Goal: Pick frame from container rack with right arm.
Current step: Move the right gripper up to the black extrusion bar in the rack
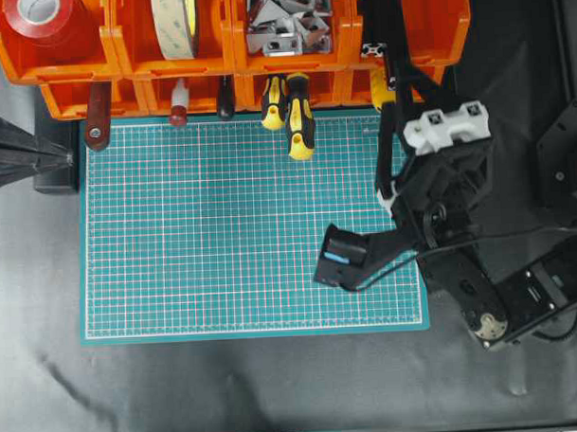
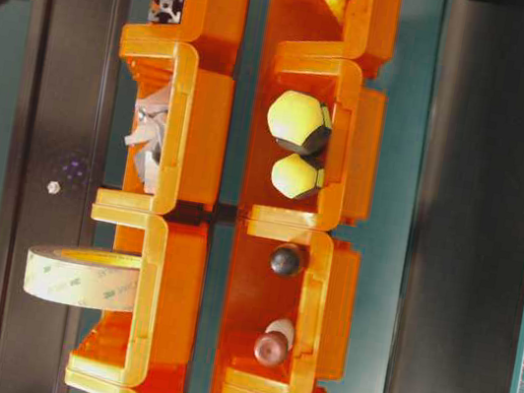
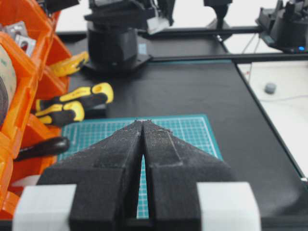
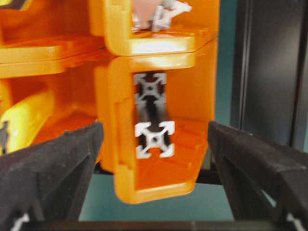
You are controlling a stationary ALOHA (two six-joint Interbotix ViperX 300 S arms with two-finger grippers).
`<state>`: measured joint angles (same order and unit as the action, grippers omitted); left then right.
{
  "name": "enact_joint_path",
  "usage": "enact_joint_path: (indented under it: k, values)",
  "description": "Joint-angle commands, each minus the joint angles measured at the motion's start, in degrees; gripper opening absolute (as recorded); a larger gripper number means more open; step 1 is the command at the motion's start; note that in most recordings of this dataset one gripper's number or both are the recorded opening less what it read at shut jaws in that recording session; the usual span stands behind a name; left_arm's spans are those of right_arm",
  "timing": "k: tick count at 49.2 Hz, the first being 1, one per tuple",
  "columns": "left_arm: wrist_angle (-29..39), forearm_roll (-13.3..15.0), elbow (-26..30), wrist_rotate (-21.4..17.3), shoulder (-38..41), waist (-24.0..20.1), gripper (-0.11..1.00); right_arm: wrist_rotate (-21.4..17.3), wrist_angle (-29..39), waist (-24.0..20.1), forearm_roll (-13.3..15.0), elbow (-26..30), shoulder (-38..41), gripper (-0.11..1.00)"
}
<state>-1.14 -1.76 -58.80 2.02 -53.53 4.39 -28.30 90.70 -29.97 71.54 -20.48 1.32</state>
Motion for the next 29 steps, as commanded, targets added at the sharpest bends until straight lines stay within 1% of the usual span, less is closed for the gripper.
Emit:
enact_joint_path:
  k: [1,19,29]
  values:
    - [-0.4,-0.2,1.8,0.2,0.2,0.1,0.00,-0.1,-0.4,1.0,0.7,0.6,-0.9,0.83]
    - [-0.9,-0.2,1.8,0.2,0.2,0.2,0.00,-0.2,-1.5,3.3,0.4,-1.0,-1.2,0.82]
    - [-1.4,-0.2,1.8,0.2,-0.2,0.1,0.00,-0.4,-3.0,4.0,0.1,-1.9,-1.3,0.79]
